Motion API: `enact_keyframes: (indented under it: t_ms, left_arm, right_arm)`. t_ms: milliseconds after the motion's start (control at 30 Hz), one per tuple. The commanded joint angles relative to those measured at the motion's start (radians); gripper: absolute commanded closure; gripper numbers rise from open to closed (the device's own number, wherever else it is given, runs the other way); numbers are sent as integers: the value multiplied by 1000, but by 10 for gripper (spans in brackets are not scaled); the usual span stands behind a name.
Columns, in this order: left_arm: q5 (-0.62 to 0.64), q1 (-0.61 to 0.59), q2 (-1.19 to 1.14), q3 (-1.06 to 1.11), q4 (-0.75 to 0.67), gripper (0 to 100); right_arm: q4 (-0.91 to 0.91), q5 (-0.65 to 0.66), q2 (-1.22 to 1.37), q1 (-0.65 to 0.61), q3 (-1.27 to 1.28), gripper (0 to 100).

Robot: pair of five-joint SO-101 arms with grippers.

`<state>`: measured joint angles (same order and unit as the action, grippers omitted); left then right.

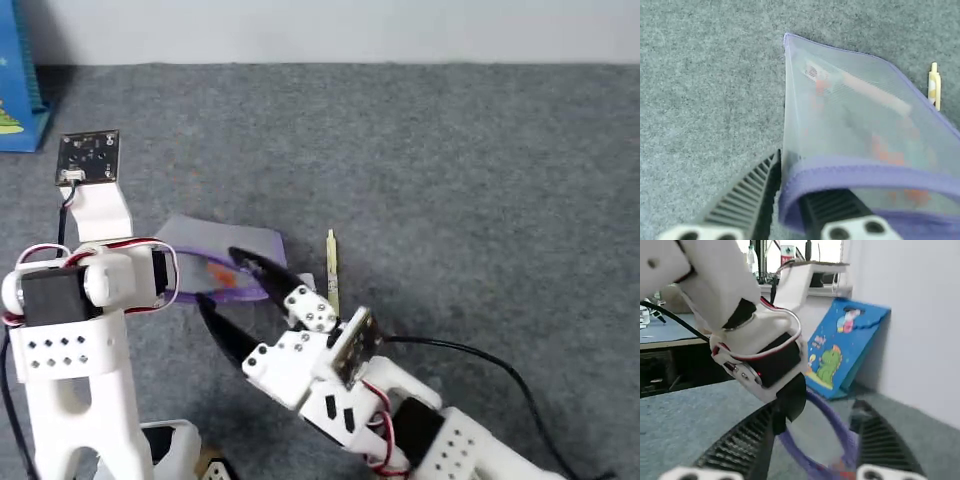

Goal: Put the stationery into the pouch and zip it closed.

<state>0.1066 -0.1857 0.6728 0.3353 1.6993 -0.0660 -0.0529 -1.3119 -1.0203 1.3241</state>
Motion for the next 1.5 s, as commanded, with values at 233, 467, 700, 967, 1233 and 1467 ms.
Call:
enact_keyframes:
  t_ms: [233, 467, 700, 967, 1233, 1467]
  left_arm:
    - [-3, -5, 8, -8, -32, 987]
    - [-3, -6, 37, -12, -32, 987]
    - [-2, -103, 238, -5, -29, 987]
    - [-2, -110, 313, 38, -37, 987]
    - [-2, -110, 313, 41, -40, 987]
    - [-3, -109, 315, 65, -48, 987]
  right_arm:
    - [-392, -236, -137, 249, -173, 753]
    - [-621, -281, -136, 456, -170, 753]
    - [-727, -282, -81, 476, -169, 753]
    - [-633, -327, 266, 536, -192, 754]
    - [-444, -302, 723, 539, -342, 754]
    - [-444, -302, 1121, 556, -621, 754]
